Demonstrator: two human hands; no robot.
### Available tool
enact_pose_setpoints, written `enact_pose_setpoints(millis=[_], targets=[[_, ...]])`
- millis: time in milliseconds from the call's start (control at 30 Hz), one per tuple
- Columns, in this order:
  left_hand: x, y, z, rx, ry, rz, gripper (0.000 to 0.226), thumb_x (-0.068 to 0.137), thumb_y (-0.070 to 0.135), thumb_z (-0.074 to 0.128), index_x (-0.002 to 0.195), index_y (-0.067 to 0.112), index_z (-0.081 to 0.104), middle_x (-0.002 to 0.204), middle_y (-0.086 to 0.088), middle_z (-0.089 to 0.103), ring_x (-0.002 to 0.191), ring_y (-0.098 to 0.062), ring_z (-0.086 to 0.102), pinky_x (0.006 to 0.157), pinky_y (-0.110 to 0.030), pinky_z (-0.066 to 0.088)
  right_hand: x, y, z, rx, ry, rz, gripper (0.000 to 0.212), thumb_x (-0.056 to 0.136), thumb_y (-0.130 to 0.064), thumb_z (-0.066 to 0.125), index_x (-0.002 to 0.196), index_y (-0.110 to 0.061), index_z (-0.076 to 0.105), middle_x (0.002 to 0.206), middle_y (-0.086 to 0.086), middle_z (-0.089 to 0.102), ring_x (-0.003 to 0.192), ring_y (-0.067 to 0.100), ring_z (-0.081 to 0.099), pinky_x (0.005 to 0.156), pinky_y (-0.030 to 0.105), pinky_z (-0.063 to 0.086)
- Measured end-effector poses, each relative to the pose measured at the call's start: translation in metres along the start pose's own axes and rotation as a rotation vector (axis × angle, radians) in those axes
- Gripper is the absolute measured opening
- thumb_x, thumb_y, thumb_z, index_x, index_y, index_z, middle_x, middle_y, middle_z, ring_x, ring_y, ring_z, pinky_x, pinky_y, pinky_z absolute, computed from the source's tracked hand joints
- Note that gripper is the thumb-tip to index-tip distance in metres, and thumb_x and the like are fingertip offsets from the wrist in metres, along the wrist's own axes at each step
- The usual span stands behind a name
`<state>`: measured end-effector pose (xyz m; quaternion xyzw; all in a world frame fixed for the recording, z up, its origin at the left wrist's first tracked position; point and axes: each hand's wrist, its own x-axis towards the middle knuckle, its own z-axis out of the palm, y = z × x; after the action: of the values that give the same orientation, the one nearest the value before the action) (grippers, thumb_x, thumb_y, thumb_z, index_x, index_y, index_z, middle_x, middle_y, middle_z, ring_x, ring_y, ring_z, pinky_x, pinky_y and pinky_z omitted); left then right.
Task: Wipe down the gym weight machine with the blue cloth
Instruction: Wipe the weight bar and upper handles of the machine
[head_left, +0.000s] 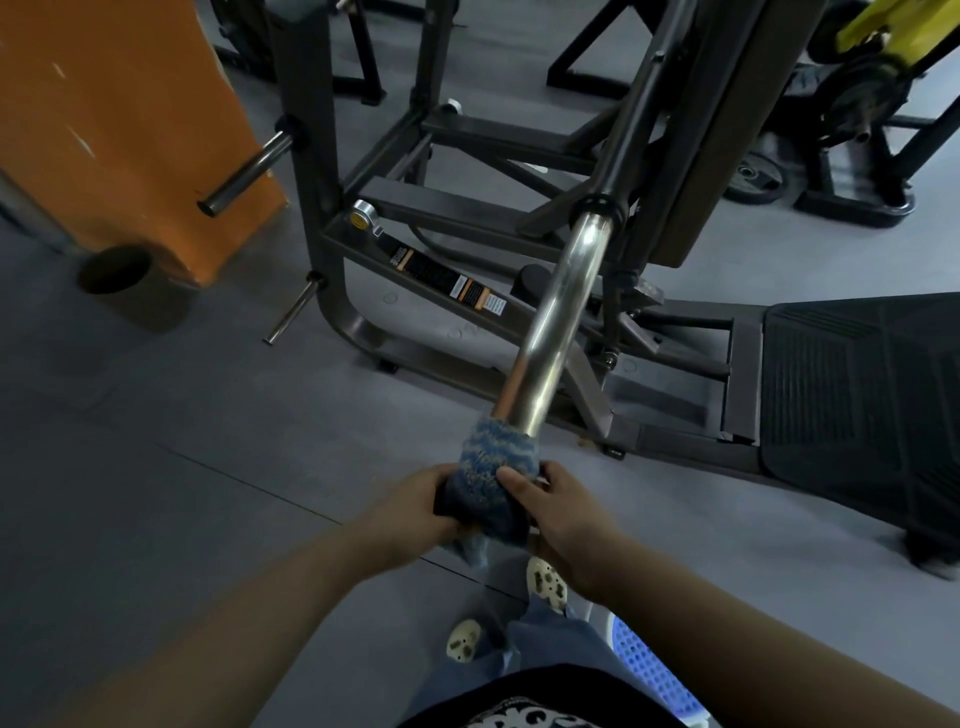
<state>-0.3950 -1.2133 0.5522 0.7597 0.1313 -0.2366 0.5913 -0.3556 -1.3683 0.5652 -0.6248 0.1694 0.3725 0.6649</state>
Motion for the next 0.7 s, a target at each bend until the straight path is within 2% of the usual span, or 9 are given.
enact_pose_setpoints(millis=[100, 167, 233, 333, 400, 500, 600, 667, 700], targets=[[-0.001, -0.008, 0.010, -0.034, 0.162, 0.041, 0.023, 0.073, 0.013, 0.079, 0.088, 0.021, 0.065, 0.079, 0.006, 0.072, 0.076, -0.008, 0.069, 0.071, -0.028, 0.058, -0.003, 0.005, 0.003, -0.017, 0.022, -0.005, 0.035, 0.088, -0.021, 0.062, 0.115, -0.006, 0.047, 0.110, 0.010, 0.061, 0.099, 0.025, 0.062, 0.082, 0.043, 0.056], [-0.001, -0.009, 0.011, -0.004, 0.171, 0.084, 0.017, 0.075, 0.010, 0.076, 0.082, 0.020, 0.065, 0.067, 0.011, 0.070, 0.066, -0.001, 0.067, 0.060, -0.017, 0.053, -0.004, 0.006, 0.003, -0.042, 0.037, -0.021, 0.036, 0.087, -0.022, 0.063, 0.115, -0.007, 0.047, 0.109, 0.009, 0.061, 0.101, 0.026, 0.062, 0.083, 0.043, 0.055], [0.001, -0.010, 0.006, 0.113, 0.162, 0.123, 0.012, 0.078, 0.012, 0.074, 0.083, 0.017, 0.065, 0.068, 0.009, 0.069, 0.068, -0.002, 0.066, 0.058, -0.013, 0.050, -0.005, 0.008, 0.003, -0.074, 0.046, -0.028, 0.039, 0.086, -0.022, 0.065, 0.116, -0.008, 0.047, 0.106, 0.006, 0.062, 0.097, 0.024, 0.063, 0.081, 0.041, 0.056], [0.004, -0.005, -0.006, 0.258, 0.067, 0.080, 0.015, 0.083, 0.006, 0.067, 0.097, 0.010, 0.065, 0.089, -0.002, 0.068, 0.086, -0.015, 0.065, 0.067, -0.014, 0.050, -0.008, 0.008, -0.001, -0.112, 0.039, -0.013, 0.042, 0.083, -0.021, 0.068, 0.118, -0.005, 0.050, 0.103, 0.007, 0.063, 0.089, 0.022, 0.064, 0.078, 0.039, 0.056], [0.004, 0.003, -0.014, 0.370, 0.019, 0.045, 0.033, 0.081, 0.008, 0.070, 0.112, 0.014, 0.061, 0.108, -0.002, 0.064, 0.102, -0.015, 0.060, 0.081, -0.017, 0.047, -0.009, 0.006, -0.006, -0.032, -0.014, 0.035, 0.037, 0.087, -0.021, 0.064, 0.116, -0.002, 0.052, 0.104, 0.012, 0.064, 0.091, 0.026, 0.065, 0.078, 0.041, 0.056], [-0.001, 0.013, -0.024, 0.594, 0.133, 0.003, 0.065, 0.079, 0.015, 0.073, 0.137, 0.018, 0.042, 0.137, -0.002, 0.048, 0.124, -0.018, 0.046, 0.100, -0.027, 0.037, -0.011, 0.002, -0.017, 0.162, -0.073, 0.147, 0.025, 0.097, -0.025, 0.047, 0.099, -0.004, 0.060, 0.093, 0.014, 0.066, 0.082, 0.027, 0.064, 0.074, 0.039, 0.055], [-0.014, 0.021, -0.022, 0.137, 0.140, -0.110, 0.046, 0.093, 0.014, 0.056, 0.136, 0.018, 0.039, 0.133, -0.005, 0.048, 0.112, -0.017, 0.048, 0.096, -0.030, 0.043, -0.009, 0.003, -0.024, 0.124, -0.084, 0.142, 0.019, 0.098, -0.012, 0.042, 0.100, -0.004, 0.060, 0.092, 0.014, 0.064, 0.075, 0.025, 0.064, 0.063, 0.032, 0.055], [-0.021, 0.027, -0.012, -0.101, 0.018, -0.188, 0.035, 0.093, 0.031, 0.052, 0.125, 0.024, 0.041, 0.120, 0.000, 0.054, 0.108, -0.017, 0.054, 0.099, -0.036, 0.043, -0.008, 0.005, -0.024, 0.086, -0.093, 0.129, 0.020, 0.096, 0.000, 0.042, 0.108, -0.006, 0.057, 0.097, 0.016, 0.064, 0.078, 0.025, 0.065, 0.062, 0.031, 0.057], [-0.022, 0.028, -0.006, -0.178, -0.031, -0.206, 0.039, 0.087, 0.041, 0.054, 0.121, 0.024, 0.042, 0.116, 0.001, 0.057, 0.106, -0.017, 0.057, 0.101, -0.038, 0.043, -0.009, 0.005, -0.022, 0.085, -0.095, 0.120, 0.023, 0.094, 0.005, 0.042, 0.111, -0.006, 0.055, 0.099, 0.017, 0.064, 0.080, 0.026, 0.066, 0.062, 0.031, 0.057]])
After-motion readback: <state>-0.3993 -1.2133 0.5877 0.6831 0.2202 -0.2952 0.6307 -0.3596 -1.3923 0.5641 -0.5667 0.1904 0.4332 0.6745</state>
